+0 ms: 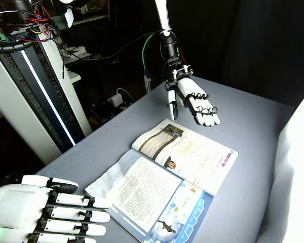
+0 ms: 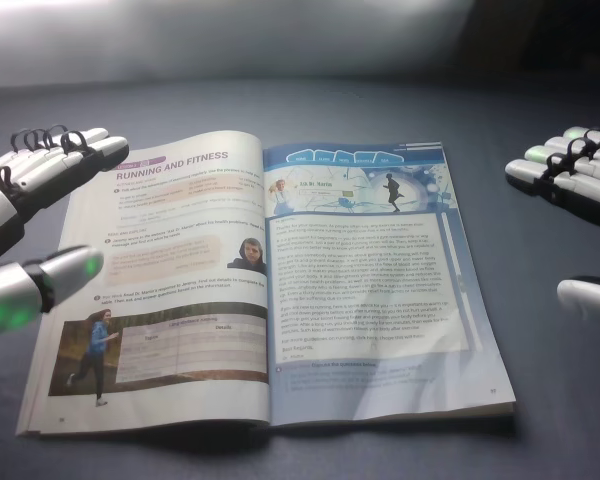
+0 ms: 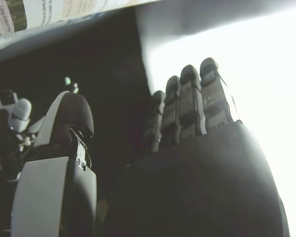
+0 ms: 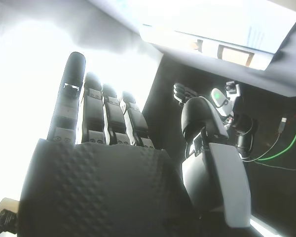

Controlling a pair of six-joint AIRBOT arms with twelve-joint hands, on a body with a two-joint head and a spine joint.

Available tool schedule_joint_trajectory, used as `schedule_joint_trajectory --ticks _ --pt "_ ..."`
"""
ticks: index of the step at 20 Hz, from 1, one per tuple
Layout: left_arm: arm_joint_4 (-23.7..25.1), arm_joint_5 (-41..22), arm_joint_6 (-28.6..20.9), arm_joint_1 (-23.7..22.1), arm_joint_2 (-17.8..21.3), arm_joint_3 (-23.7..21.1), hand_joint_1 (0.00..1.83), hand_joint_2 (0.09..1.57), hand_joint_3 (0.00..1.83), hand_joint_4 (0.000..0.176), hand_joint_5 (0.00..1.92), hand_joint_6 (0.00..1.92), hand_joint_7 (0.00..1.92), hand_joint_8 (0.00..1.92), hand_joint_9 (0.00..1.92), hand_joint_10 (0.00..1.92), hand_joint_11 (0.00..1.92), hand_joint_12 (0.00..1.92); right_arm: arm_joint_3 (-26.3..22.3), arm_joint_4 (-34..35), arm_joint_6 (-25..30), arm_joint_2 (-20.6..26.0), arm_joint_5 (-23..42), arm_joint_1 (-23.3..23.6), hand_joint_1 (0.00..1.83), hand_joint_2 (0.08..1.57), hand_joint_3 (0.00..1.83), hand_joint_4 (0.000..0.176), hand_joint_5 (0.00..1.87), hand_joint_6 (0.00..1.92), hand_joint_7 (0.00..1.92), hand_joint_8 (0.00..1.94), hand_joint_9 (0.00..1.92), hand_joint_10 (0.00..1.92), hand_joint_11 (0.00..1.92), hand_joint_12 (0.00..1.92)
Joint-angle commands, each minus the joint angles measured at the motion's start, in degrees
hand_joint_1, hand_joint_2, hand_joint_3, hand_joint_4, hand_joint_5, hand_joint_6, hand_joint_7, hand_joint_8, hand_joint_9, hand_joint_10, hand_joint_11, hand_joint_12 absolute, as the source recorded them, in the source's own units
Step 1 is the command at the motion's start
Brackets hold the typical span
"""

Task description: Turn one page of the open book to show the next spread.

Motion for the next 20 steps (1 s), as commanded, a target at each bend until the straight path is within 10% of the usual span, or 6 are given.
schedule_joint_trajectory --ticks 1,20 --pt "-1.07 -6.32 -0.24 -0.41 0.03 0.25 0.29 1.48 0.02 0.0 0.05 0.01 0.0 0.0 0.0 0.0 0.0 0.0 0.07 0.42 0.06 0.34 5.96 0.75 0.17 1.32 0.04 0.0 0.01 0.0 0.0 0.0 0.0 0.0 0.0 0.0" --pt "-2.72 -7.13 -0.32 2.74 1.52 -0.55 0.0 1.4 0.0 0.0 0.0 0.0 0.0 0.0 0.0 0.0 0.0 0.0 7.45 -21.69 11.89 -9.37 -19.22 9.62 0.0 1.19 0.0 0.0 0.02 0.0 0.0 0.0 0.0 0.0 0.0 0.0"
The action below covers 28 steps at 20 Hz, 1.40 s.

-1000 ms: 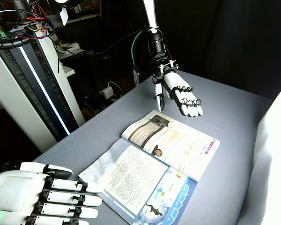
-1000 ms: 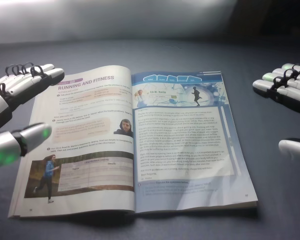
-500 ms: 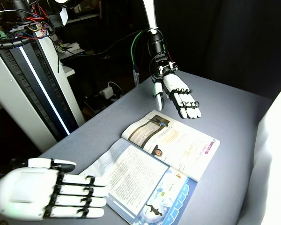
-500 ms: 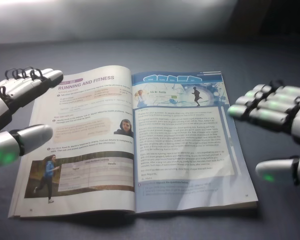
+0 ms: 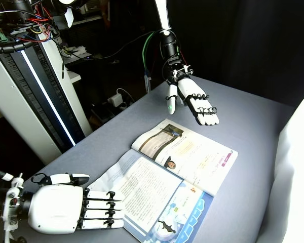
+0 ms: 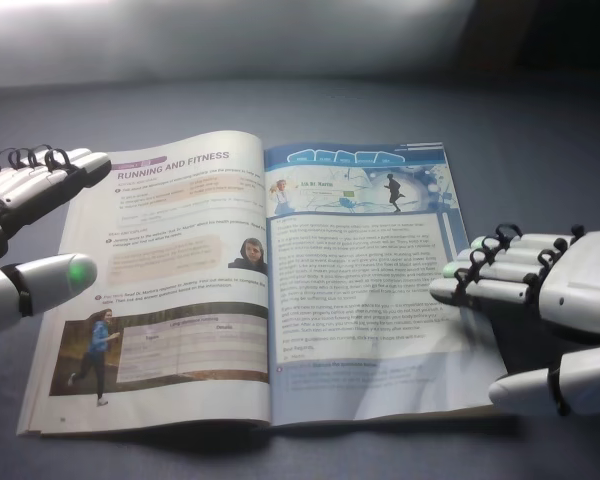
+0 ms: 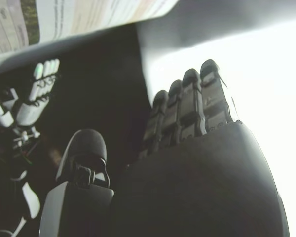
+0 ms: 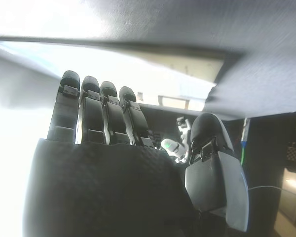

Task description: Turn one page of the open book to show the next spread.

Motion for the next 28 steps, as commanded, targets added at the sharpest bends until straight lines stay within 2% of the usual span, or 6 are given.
schedule_joint_trajectory --ticks 1,12,16,20,24,28 --pt "-1.4 -7.82 -0.3 -0.11 0.57 -0.03 0.0 1.42 0.0 0.0 0.0 0.0 0.0 0.0 0.0 0.0 0.0 0.0 0.34 0.46 0.33 -0.06 4.17 0.74 0.0 1.17 0.0 0.0 0.0 0.0 0.0 0.0 0.0 0.0 0.0 0.0" --pt "-3.83 -9.42 -0.31 3.23 0.94 -0.98 0.0 1.42 0.0 0.0 0.0 0.0 0.0 0.0 0.0 0.0 0.0 0.0 5.04 -5.76 4.19 -7.8 1.58 4.23 0.0 1.19 0.0 0.0 0.02 0.01 0.0 0.0 0.0 0.0 0.0 0.0" --pt "-5.16 -9.71 -0.44 5.52 0.99 -1.53 0.0 1.46 0.01 0.0 0.02 0.01 0.0 0.0 0.0 0.0 0.0 0.0 4.98 -8.79 4.25 -8.93 1.71 7.19 0.0 1.17 0.0 0.0 0.0 0.0 0.0 0.0 0.0 0.0 0.0 0.0" --pt "-5.92 -9.9 -0.47 6.3 1.0 -1.83 0.0 1.46 0.01 0.0 0.01 0.0 0.0 0.0 0.0 0.0 0.0 0.0 5.25 -14.76 8.44 -9.42 1.76 9.42 0.0 1.19 0.0 0.0 0.0 0.0 0.0 0.0 0.0 0.0 0.0 0.0" --pt "-7.63 -10.63 -0.47 8.29 0.95 -2.24 0.0 1.48 0.01 0.0 0.02 0.01 0.0 0.0 0.0 0.0 0.0 0.0 7.21 -15.25 8.46 -12.63 2.8 10.98 0.0 1.17 0.0 0.0 0.0 0.0 0.0 0.0 0.0 0.0 0.0 0.0" --pt "-9.78 -11.39 -0.68 10.73 0.57 -2.55 0.0 1.56 0.06 0.0 0.03 0.01 0.0 0.0 0.0 0.0 0.0 0.0 10.06 -14.26 8.44 -16.45 5.33 12.35 0.0 1.18 0.0 0.0 0.0 0.0 0.0 0.0 0.0 0.0 0.0 0.0"
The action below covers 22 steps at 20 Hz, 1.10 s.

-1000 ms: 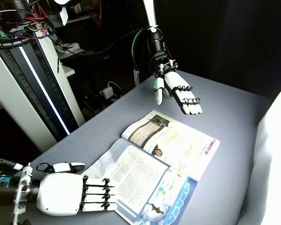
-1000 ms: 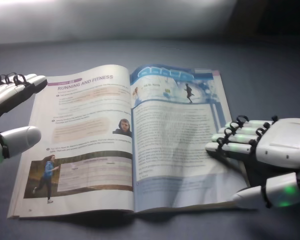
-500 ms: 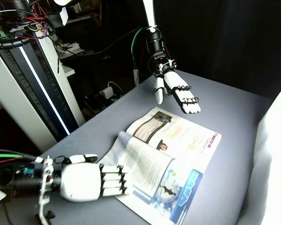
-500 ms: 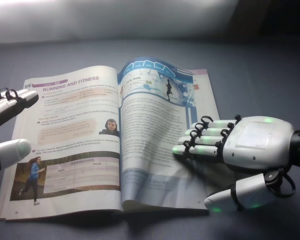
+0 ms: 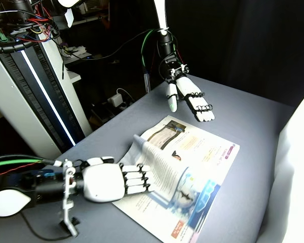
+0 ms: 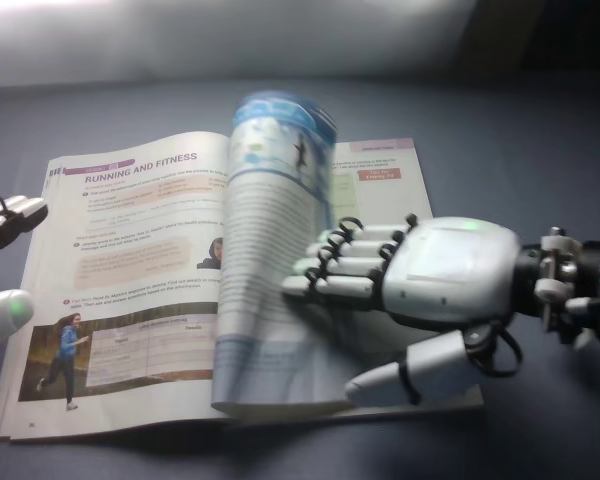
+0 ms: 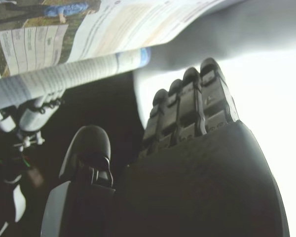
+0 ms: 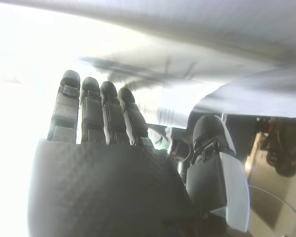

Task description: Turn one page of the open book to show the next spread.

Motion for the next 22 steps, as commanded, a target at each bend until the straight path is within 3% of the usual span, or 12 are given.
schedule_joint_trajectory --ticks 1,2,5,6,7,8,9,11,12,13,15,22 --pt "-1.11 -7.4 -0.31 0.06 -0.17 0.08 0.02 1.57 0.18 0.0 0.04 0.01 0.0 0.0 0.0 0.0 0.0 0.0 0.46 1.53 0.2 -0.44 6.98 0.8 0.0 1.19 0.0 0.0 0.0 0.0 0.0 0.0 0.0 0.0 0.0 0.0" --pt "-1.27 -7.25 -0.31 0.2 -0.31 0.1 0.02 1.57 0.18 0.0 0.04 0.01 0.0 0.0 0.0 0.0 0.0 0.0 1.0 1.82 0.2 -1.38 7.83 1.13 0.0 1.19 0.0 0.0 0.0 0.0 0.0 0.0 0.0 0.0 0.0 0.0" --pt "-1.54 -6.47 -0.46 0.49 -0.8 0.47 0.39 1.57 0.25 0.0 0.04 0.0 0.0 0.0 0.0 0.0 0.0 0.0 2.74 1.86 -0.14 -4.88 10.0 3.39 0.0 1.19 0.0 0.0 0.0 0.0 0.0 0.0 0.0 0.0 0.0 0.0" --pt "-1.54 -6.2 -0.6 0.49 -0.92 0.64 0.39 1.57 0.25 0.0 0.04 0.0 0.0 0.0 0.0 0.0 0.0 0.0 3.15 1.86 -0.24 -5.8 10.65 4.05 0.0 1.19 0.0 0.0 0.0 0.0 0.0 0.0 0.0 0.0 0.0 0.0" --pt "-1.54 -5.89 -0.74 0.5 -1.05 0.82 0.38 1.57 0.25 0.0 0.01 0.0 0.0 0.0 0.0 0.0 0.0 0.0 3.45 1.86 -0.36 -6.45 11.27 4.61 0.0 1.19 0.0 0.0 0.0 0.0 0.0 0.0 0.0 0.0 0.0 0.0" --pt "-1.51 -5.51 -0.86 0.5 -1.17 0.98 0.23 1.57 0.24 0.0 0.0 0.0 0.0 0.0 0.0 0.0 0.0 0.0 3.96 1.85 -0.45 -7.48 12.14 5.54 0.0 1.18 0.0 0.0 0.0 0.0 0.0 0.0 0.0 0.0 0.0 0.0" --pt "-1.5 -5.29 -0.86 0.5 -1.19 1.05 0.02 1.49 0.08 0.0 0.0 0.0 0.0 0.0 0.0 0.0 0.0 0.0 4.44 1.54 -0.45 -8.63 13.18 6.67 0.0 1.18 0.0 0.0 0.0 0.0 0.0 0.0 0.0 0.0 0.0 0.0" --pt "-1.49 -5.29 -0.86 0.5 -1.34 1.27 0.0 1.46 0.04 0.0 0.0 0.0 0.0 0.0 0.0 0.0 0.0 0.0 4.52 0.45 -0.45 -9.99 14.33 8.77 0.0 1.18 0.0 0.0 0.0 0.0 0.0 0.0 0.0 0.0 0.0 0.0" --pt "-1.49 -5.29 -0.86 0.5 -1.52 1.45 0.05 1.28 0.07 0.0 0.36 0.0 0.34 0.06 0.43 0.0 0.16 0.78 4.6 0.41 -0.48 -10.53 15.21 9.39 0.0 1.16 0.0 0.0 0.0 0.0 0.0 0.0 0.0 0.0 0.0 0.0" --pt "-1.49 -5.27 -0.99 0.5 -1.77 1.7 0.01 1.24 0.05 0.0 0.42 0.0 0.43 0.04 0.51 0.0 0.11 1.13 4.78 0.36 -0.55 -11.48 16.4 10.1 0.0 1.14 0.0 0.0 0.0 0.0 0.0 0.0 0.0 0.0 0.0 0.0" --pt "-1.18 -5.08 -1.63 0.47 -2.21 2.14 0.0 1.22 0.05 0.0 0.44 0.0 0.46 0.02 0.54 0.0 0.08 1.27 4.47 -1.01 -0.56 -12.38 18.65 12.02 0.0 1.11 0.0 0.0 0.0 0.0 0.0 0.0 0.0 0.0 0.0 0.0" --pt "-1.2 -6.58 -1.71 0.36 -2.24 2.37 0.0 1.22 0.05 0.0 0.44 0.0 0.46 0.02 0.54 0.0 0.08 1.28 0.12 -3.3 1.64 -8.91 30.2 14.7 0.0 1.12 0.0 0.0 0.02 0.01 0.0 0.0 0.0 0.0 0.0 0.0"
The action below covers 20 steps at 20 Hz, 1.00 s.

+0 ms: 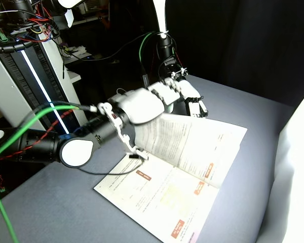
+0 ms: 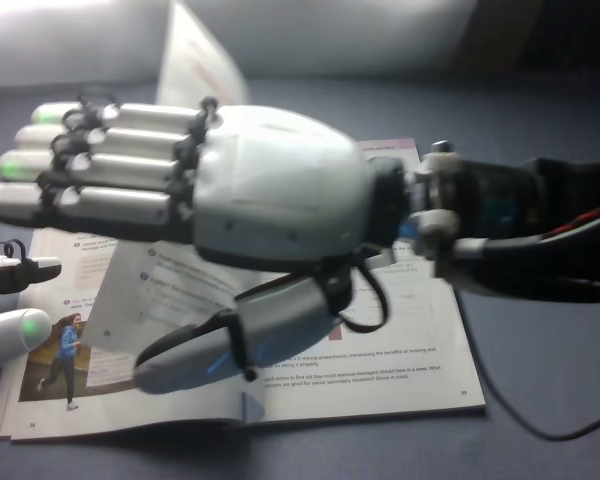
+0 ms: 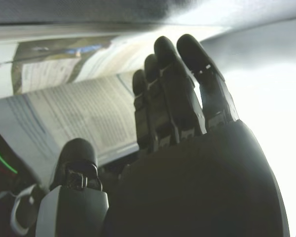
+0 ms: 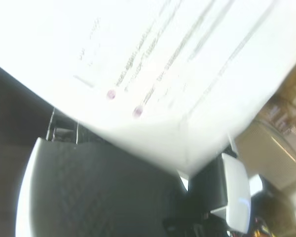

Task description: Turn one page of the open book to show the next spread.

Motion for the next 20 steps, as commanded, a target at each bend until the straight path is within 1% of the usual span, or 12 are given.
schedule_joint_trajectory --ticks 1,3,4,5,6,7,9,14,15,16,17,20 --pt "-1.1 -7.76 -0.38 -0.2 0.11 0.33 0.0 1.22 0.05 0.0 0.44 0.0 0.46 0.02 0.54 0.0 0.08 1.28 -0.84 2.53 0.35 0.7 8.48 0.64 0.0 1.12 0.0 0.0 0.02 0.01 0.0 0.0 0.0 0.0 0.0 0.0" --pt "-1.68 -8.59 -0.38 -0.2 0.24 0.06 0.0 1.22 0.05 0.0 0.44 0.0 0.46 0.02 0.54 0.0 0.08 1.28 -2.56 2.06 0.35 3.68 9.88 0.65 0.0 1.12 0.0 0.0 0.02 0.01 0.0 0.0 0.0 0.0 0.0 0.0" --pt "-1.97 -8.87 -0.36 -0.19 0.31 -0.14 0.49 1.26 0.04 0.107 0.47 0.01 0.33 0.0 0.36 0.0 0.01 1.17 -3.32 1.98 0.33 5.05 10.05 0.65 0.0 1.11 0.0 0.0 0.0 0.0 0.0 0.0 0.0 0.0 0.0 0.0" --pt "-2.23 -9.19 -0.24 -0.18 0.44 -0.4 0.42 1.27 0.02 0.14 0.39 0.0 0.23 0.0 0.19 0.0 0.0 0.7 -4.17 1.47 0.31 6.64 10.18 0.65 0.0 1.11 0.0 0.0 0.0 0.0 0.0 0.0 0.0 0.0 0.0 0.0" --pt "-2.4 -9.45 -0.09 -0.16 0.6 -0.61 0.33 1.37 0.03 0.104 0.33 0.01 0.2 0.0 0.12 0.01 0.0 0.36 -4.95 0.72 0.31 7.95 10.17 0.65 0.0 1.11 0.0 0.0 0.0 0.0 0.0 0.0 0.0 0.0 0.0 0.0" --pt "-2.49 -9.69 -0.06 -0.15 0.78 -0.79 0.29 1.49 0.05 0.0 0.35 0.02 0.21 0.0 0.11 0.01 0.0 0.11 -5.81 0.06 0.31 8.71 9.89 0.64 0.0 1.1 0.0 0.0 0.0 0.0 0.0 0.0 0.0 0.0 0.0 0.0" --pt "-2.81 -10.34 0.15 -0.05 1.18 -1.25 0.27 1.52 0.03 0.0 0.36 0.02 0.21 0.0 0.1 0.01 0.0 0.0 -7.19 -0.51 0.31 9.54 9.35 0.64 0.0 1.12 0.0 0.0 0.02 0.01 0.0 0.0 0.0 0.0 0.0 0.0" --pt "-3.37 -12.65 0.7 1.0 2.53 -2.67 0.27 1.53 0.03 0.0 0.36 0.02 0.21 0.0 0.1 0.01 0.0 0.0 -10.82 2.65 -2.35 18.92 6.22 -2.06 0.0 1.12 0.0 0.0 0.02 0.01 0.0 0.0 0.0 0.0 0.0 0.0" --pt "-3.17 -12.63 0.7 1.0 2.56 -2.69 0.32 1.49 0.01 0.0 0.16 0.0 0.04 0.0 0.02 0.0 0.0 0.0 -11.32 3.3 -2.83 20.35 5.46 -2.63 0.0 1.1 0.0 0.0 0.0 0.0 0.0 0.0 0.0 0.0 0.0 0.0" --pt "-3.01 -12.58 0.7 0.99 2.62 -2.73 0.23 1.49 0.01 0.0 0.09 0.01 0.01 0.0 0.0 0.0 0.0 0.0 -11.69 3.82 -3.02 21.79 4.13 -3.3 0.0 1.1 0.0 0.0 0.0 0.0 0.0 0.0 0.0 0.0 0.0 0.0" --pt "-2.8 -12.59 0.7 0.99 2.68 -2.79 0.15 1.52 0.01 0.0 0.05 0.01 0.0 0.0 0.0 0.0 0.0 0.0 -12.04 4.37 -3.18 23.39 2.14 -4.02 0.0 1.13 0.0 0.0 0.0 0.0 0.0 0.0 0.0 0.0 0.0 0.0" --pt "-2.57 -12.87 0.7 0.99 2.83 -2.93 0.12 1.52 0.0 0.005 0.05 0.01 0.0 0.0 0.0 0.0 0.0 0.0 -12.9 4.63 -3.43 26.13 -4.14 -5.34 0.0 1.17 0.02 0.0 0.0 0.0 0.0 0.0 0.0 0.0 0.0 0.0"
